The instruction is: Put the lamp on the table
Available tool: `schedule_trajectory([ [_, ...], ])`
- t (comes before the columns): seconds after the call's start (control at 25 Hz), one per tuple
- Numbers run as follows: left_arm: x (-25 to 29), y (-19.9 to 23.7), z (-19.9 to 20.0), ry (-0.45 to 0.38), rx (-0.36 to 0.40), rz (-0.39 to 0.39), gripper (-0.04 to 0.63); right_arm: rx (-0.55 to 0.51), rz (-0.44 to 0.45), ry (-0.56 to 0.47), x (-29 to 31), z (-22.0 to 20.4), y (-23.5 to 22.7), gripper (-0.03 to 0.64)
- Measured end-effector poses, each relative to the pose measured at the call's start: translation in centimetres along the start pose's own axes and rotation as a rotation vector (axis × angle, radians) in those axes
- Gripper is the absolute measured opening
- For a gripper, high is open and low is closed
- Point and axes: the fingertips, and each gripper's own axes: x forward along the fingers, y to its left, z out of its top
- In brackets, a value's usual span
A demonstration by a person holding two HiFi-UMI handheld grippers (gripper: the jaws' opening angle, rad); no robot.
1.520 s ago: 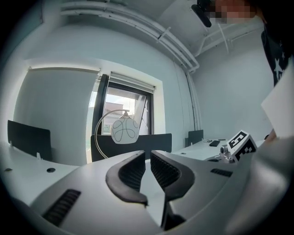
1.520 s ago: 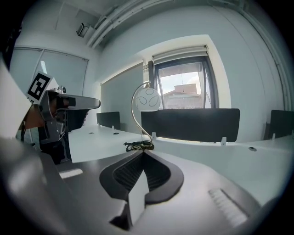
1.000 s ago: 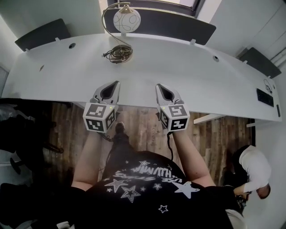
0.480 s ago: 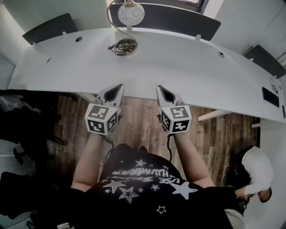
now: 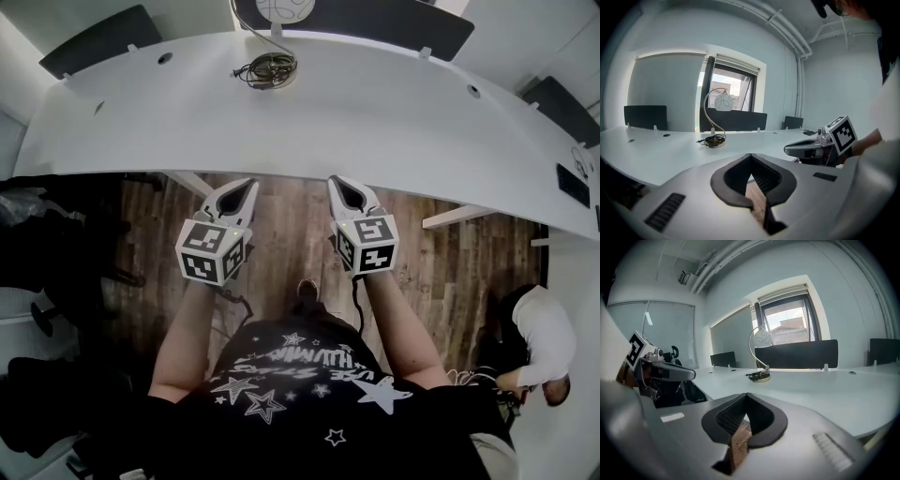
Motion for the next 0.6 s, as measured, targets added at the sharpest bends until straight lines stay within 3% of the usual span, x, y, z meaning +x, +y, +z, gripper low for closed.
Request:
schedule_trajectory([
  [0.28,-5.4,1.4,-2.0,-0.011,-0.039,-0.011,0.006,-0.010,0.003,0.009,-1.7,-0.7,5.8,0.000],
  [0.6,-10.4,0.6,-2.8,-0.030,-0.028,-0.038,0.006,-0.027,-0.027,-0.001,-5.3,-1.2,10.3,0.000],
])
